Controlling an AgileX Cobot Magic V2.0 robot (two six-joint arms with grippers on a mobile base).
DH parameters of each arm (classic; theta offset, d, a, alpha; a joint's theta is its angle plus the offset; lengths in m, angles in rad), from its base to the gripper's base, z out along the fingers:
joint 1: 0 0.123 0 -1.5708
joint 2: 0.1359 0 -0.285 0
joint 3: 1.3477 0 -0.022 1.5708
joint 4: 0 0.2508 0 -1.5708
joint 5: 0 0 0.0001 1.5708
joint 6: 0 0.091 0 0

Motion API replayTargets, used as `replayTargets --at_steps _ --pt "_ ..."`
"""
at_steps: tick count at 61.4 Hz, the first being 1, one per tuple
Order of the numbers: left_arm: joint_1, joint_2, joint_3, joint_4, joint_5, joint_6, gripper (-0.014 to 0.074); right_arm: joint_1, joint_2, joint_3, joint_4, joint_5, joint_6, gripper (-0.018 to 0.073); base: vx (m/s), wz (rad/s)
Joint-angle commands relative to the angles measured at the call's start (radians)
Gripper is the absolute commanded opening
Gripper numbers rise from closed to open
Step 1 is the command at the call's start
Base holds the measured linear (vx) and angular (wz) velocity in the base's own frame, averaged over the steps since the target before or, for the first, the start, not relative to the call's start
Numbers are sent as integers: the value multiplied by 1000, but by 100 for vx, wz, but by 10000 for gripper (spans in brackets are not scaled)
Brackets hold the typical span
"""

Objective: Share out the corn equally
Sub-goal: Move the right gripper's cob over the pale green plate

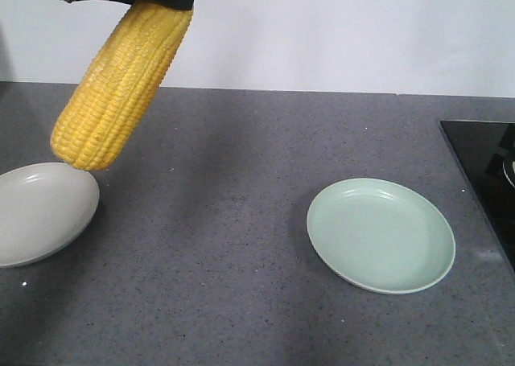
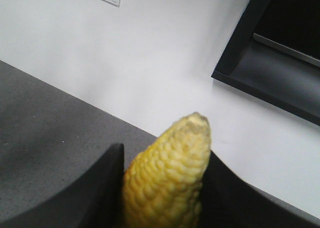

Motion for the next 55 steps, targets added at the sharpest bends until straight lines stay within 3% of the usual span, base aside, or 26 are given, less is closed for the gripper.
replayTargets --at_steps 1,55 --pt "1 -36 -22 -35 -30 -9 -7 -4 -5 -19 -3 -65 -1 -4 4 -1" --pt "1 -36 -22 -35 -30 -9 -7 -4 -5 -19 -3 -65 -1 -4 3 -1"
